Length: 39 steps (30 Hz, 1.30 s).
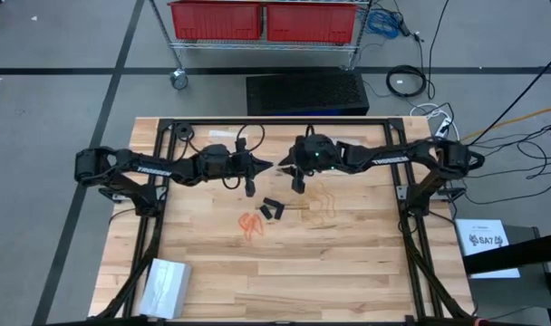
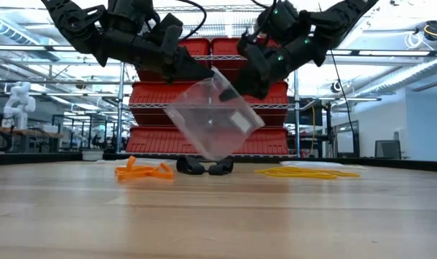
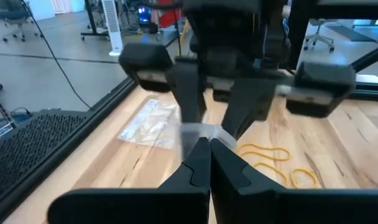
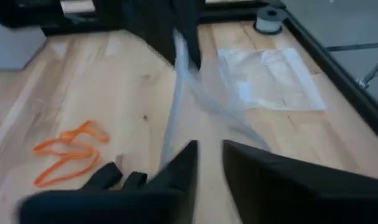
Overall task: Sort rubber bands
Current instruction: Open the middle transparent zip bag
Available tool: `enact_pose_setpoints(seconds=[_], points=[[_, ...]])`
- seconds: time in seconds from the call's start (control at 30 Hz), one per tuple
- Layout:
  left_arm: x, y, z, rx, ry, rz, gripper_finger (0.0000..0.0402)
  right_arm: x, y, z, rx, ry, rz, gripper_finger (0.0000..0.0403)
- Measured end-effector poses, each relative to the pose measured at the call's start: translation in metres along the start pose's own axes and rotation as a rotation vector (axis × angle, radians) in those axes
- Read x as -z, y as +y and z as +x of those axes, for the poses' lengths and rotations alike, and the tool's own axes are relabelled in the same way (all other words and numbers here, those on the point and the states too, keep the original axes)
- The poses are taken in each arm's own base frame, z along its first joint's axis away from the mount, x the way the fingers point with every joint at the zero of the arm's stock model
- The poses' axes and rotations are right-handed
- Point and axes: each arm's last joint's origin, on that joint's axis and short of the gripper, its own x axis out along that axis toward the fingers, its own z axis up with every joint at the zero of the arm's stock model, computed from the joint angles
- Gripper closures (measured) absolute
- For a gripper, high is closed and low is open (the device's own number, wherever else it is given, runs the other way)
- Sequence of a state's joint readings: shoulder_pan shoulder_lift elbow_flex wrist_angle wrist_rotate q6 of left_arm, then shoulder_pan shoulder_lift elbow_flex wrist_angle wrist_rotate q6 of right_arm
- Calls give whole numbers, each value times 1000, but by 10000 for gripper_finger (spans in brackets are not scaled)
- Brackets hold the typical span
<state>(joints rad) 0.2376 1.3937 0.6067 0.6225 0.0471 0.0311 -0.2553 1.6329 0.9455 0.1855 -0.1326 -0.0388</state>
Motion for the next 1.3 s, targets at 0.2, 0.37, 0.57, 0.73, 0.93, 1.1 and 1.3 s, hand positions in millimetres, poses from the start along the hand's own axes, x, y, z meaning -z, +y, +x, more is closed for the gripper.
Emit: enact_pose_setpoints(seconds=[0.2,0.37,0.57,0.73,0.93,1.1,1.3], points=[[-3,-3,0,1,-34,4,401,7,-1,12,-11,-9,-8,399],[-7,-5,1,-12,-49,5,401,5,0,17,-42,-58,-22,402],[-13,-5,2,-32,-67,5,401,0,3,17,-63,-102,-14,399],[-13,-5,3,-41,-70,-16,401,0,3,16,18,-98,-17,353],[-14,-4,2,-79,-76,-47,401,-4,-5,11,78,-115,33,257],[-14,-4,2,-82,-76,-49,401,-6,-6,6,78,-109,38,210],[-9,-4,5,-97,-50,-48,401,-9,-3,-5,28,-73,41,200]])
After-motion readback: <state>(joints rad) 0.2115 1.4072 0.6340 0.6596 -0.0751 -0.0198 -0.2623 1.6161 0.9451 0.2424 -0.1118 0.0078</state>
